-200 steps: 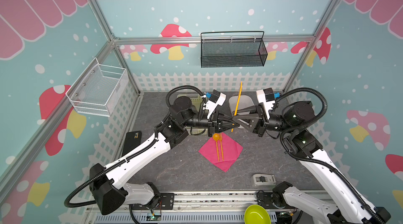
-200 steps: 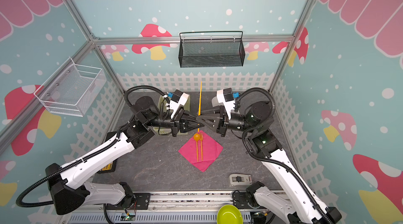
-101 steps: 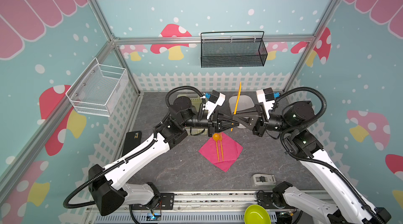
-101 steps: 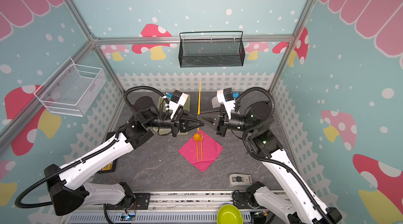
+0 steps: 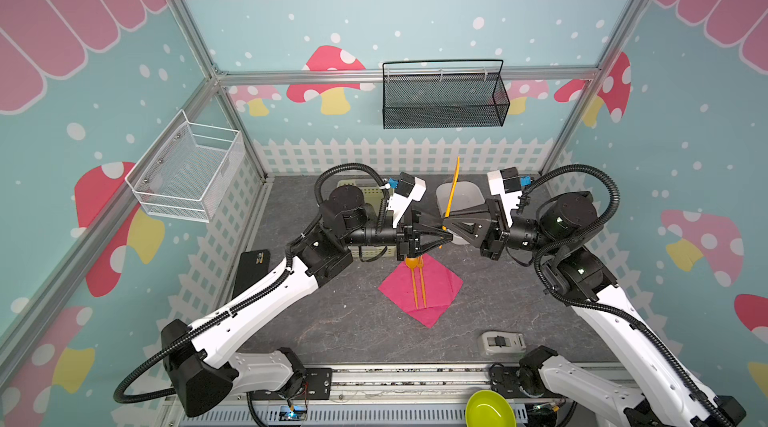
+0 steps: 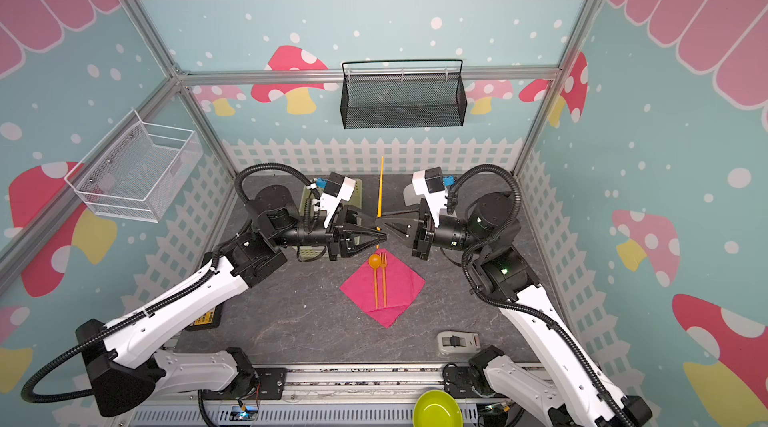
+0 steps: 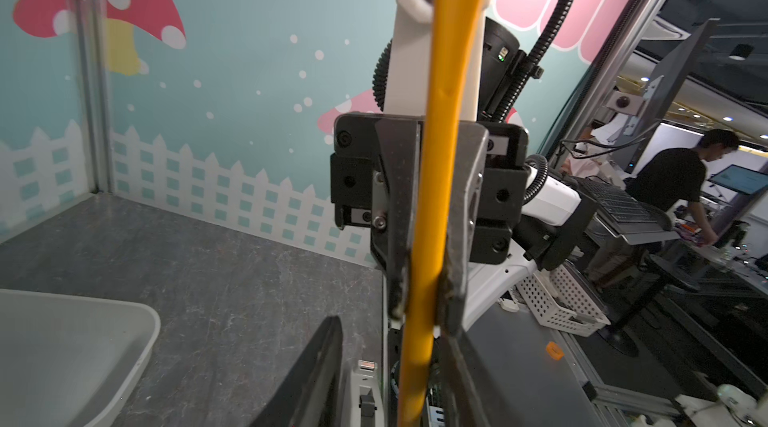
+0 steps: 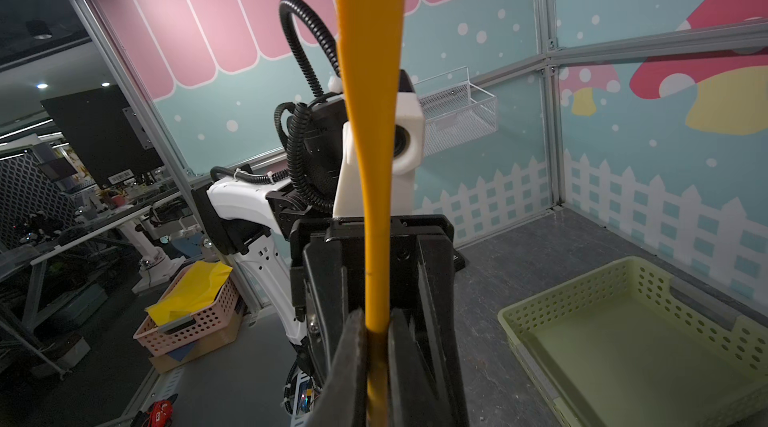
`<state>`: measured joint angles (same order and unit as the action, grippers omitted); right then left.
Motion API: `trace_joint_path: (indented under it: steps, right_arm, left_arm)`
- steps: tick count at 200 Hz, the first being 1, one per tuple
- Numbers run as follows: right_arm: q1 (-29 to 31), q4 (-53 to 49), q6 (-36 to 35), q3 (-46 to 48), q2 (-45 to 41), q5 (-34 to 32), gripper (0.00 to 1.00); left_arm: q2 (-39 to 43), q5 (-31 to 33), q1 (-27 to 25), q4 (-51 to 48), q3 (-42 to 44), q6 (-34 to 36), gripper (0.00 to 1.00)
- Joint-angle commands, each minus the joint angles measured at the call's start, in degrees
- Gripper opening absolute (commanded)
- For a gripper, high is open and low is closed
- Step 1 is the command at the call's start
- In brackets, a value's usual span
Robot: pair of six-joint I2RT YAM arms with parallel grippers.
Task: Place the utensils on the paper napkin and roll it up
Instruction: 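Open the left gripper and draw it back while the right gripper keeps the knife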
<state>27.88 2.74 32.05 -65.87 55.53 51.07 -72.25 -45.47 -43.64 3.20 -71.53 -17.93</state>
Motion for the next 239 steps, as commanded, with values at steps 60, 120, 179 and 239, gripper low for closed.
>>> trace_joint_path:
  steps: [60,120,179,239]
  right_arm:
    - [0.44,-22.14,-6.14,-8.70,7.61,-19.80,0.00]
    - [0.92,-35.12,-1.41,-8.14,15.31,-33.49,0.00]
    - [2.43,-38.97,4.01,-0.51,20.39,-39.13,0.00]
    - [5.25,-41.88,6.32,2.35,28.90,-42.30,0.00]
  left_arm:
    - [5.60,26.66,1.24,-23.98,-4.99,10.00,0.48]
    - [4.94,25.51,13.35,-32.72,-5.07,8.61,0.48]
    - [3.72,21.41,25.96,-35.41,-2.50,11.45,0.48]
    - [2.14,22.46,28.43,-33.97,2.18,13.93,0.47]
